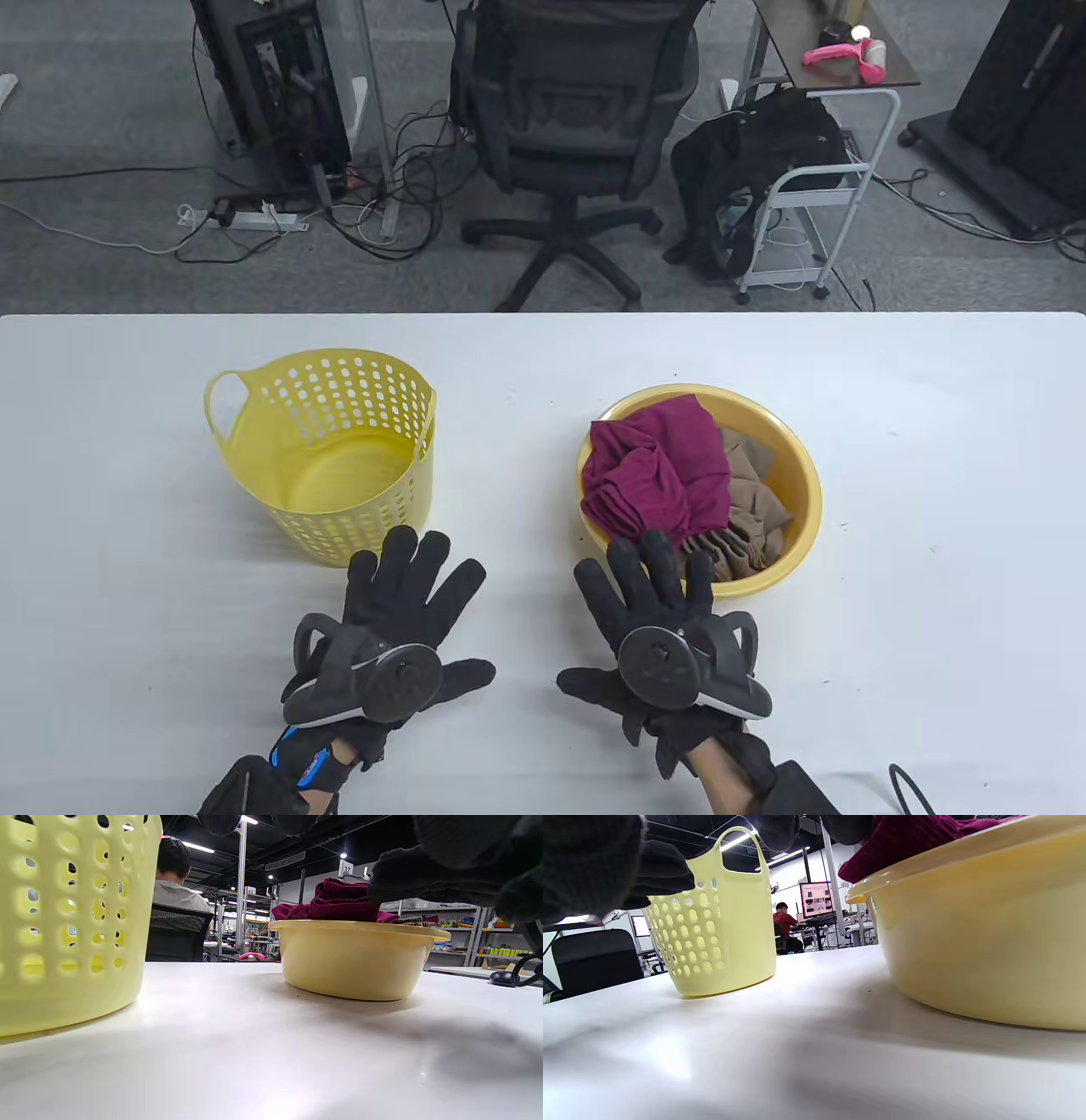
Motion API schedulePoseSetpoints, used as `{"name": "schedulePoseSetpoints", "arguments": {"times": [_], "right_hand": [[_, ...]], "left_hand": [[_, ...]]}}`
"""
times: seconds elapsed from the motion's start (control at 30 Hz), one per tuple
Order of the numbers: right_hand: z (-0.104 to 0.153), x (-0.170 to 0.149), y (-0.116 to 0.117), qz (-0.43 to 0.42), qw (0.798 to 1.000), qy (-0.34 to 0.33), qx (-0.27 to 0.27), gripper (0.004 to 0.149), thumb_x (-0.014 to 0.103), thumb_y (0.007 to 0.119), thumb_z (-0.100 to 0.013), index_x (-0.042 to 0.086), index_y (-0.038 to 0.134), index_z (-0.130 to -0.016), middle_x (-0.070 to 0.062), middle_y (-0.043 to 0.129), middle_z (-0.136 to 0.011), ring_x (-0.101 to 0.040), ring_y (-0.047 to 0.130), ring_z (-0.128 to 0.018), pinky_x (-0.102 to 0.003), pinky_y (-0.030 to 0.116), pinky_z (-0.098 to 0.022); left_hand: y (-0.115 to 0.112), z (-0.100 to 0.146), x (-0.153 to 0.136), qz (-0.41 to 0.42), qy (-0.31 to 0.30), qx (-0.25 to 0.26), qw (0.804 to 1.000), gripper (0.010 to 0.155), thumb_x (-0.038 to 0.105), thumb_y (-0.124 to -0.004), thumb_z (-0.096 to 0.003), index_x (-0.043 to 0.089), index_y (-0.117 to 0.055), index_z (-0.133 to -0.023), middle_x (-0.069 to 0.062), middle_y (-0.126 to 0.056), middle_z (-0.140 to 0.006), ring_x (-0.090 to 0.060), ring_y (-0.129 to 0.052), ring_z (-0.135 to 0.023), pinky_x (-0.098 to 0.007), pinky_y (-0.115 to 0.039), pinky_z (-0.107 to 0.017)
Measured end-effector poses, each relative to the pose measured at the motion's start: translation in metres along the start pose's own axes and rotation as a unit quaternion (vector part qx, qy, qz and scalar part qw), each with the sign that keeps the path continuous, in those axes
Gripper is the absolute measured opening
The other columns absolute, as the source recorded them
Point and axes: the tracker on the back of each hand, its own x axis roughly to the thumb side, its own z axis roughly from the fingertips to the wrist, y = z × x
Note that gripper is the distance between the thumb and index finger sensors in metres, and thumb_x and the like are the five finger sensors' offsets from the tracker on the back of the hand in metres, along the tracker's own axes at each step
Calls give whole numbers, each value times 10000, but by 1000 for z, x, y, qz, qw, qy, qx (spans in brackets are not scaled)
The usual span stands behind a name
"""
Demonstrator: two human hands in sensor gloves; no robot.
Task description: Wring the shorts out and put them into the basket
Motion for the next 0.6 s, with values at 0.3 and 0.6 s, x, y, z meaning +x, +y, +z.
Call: {"name": "schedulePoseSetpoints", "arguments": {"times": [0.3, 0.6], "right_hand": [[0, 2, -2, 3, 1000, -4, -9, 1033, 763, 780, -400, 151, 389, -1135, -283, 320, -1140, -572, 193, -1015, -811, 209, -608], [-1, -1, -8, 6, 1000, -2, -23, 1035, 760, 780, -406, 155, 367, -1138, -283, 311, -1137, -574, 191, -1015, -810, 233, -620]], "left_hand": [[0, 0, 0, 4, 0, 1, 1000, 960, 737, -709, -460, 218, -361, -1189, -313, -309, -1259, -678, -301, -1102, -844, -332, -649], [0, 0, -1, 8, -2, 3, 1000, 960, 735, -711, -460, 214, -364, -1189, -313, -309, -1258, -677, -301, -1103, -845, -332, -648]]}}
